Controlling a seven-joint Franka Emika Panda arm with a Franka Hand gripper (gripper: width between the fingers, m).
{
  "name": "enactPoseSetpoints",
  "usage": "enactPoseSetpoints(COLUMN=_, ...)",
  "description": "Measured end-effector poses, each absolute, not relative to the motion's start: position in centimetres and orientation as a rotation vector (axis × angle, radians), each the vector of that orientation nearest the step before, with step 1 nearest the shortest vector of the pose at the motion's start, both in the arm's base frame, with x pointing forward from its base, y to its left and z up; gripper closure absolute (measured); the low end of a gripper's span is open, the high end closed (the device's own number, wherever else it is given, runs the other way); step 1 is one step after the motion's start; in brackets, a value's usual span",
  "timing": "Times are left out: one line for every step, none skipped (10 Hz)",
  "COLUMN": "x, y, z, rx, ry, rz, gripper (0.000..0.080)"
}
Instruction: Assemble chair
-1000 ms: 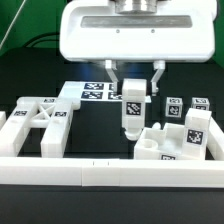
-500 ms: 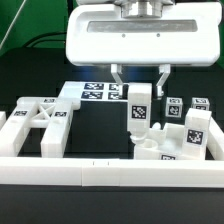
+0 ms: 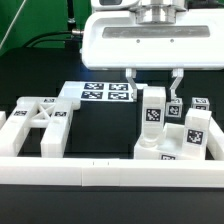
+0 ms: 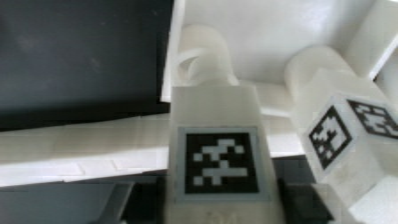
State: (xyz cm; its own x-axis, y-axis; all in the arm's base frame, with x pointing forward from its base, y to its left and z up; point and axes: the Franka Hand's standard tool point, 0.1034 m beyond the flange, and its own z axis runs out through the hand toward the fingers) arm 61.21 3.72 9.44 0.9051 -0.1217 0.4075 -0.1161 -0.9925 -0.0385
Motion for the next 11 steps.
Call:
enactPoseSetpoints(x=61.3, y=3.6, z=9.4, rx=-3.054, ry=0.188, rz=-0.666, gripper=0.0512)
enactPoseSetpoints(x=61.3, y=3.4, z=9.3, rx=-3.056, ry=0.188, rz=-0.666, gripper=0.0512)
enactPoseSetpoints(x=61.2, y=3.3, z=9.1, rx=-3.058, ry=0.189, rz=-0.662, gripper=0.0512)
enactPoseSetpoints(x=61.1, y=3.2, z=8.8, rx=-3.062, ry=0.189, rz=-0.656, gripper=0.0512)
enactPoseSetpoints(x=61.0, y=3.1, z=8.4, rx=-3.066, ry=0.188, rz=-0.649, gripper=0.0512)
enactPoseSetpoints(x=60.9, y=3.1, z=8.1, rx=-3.069, ry=0.186, rz=-0.644, gripper=0.0512)
enactPoseSetpoints(x=61.1, y=3.2, z=8.1, rx=-3.066, ry=0.183, rz=-0.674, gripper=0.0512)
enactPoseSetpoints(x=61.2, y=3.5, z=8.0, rx=-3.062, ry=0.174, rz=-0.705, gripper=0.0512)
enactPoseSetpoints(x=61.3, y=3.6, z=8.0, rx=-3.059, ry=0.167, rz=-0.736, gripper=0.0512)
enactPoseSetpoints(x=61.4, y=3.5, z=8.0, rx=-3.059, ry=0.168, rz=-0.735, gripper=0.0512)
enactPoseSetpoints(x=61.4, y=3.5, z=8.0, rx=-3.059, ry=0.168, rz=-0.735, gripper=0.0512)
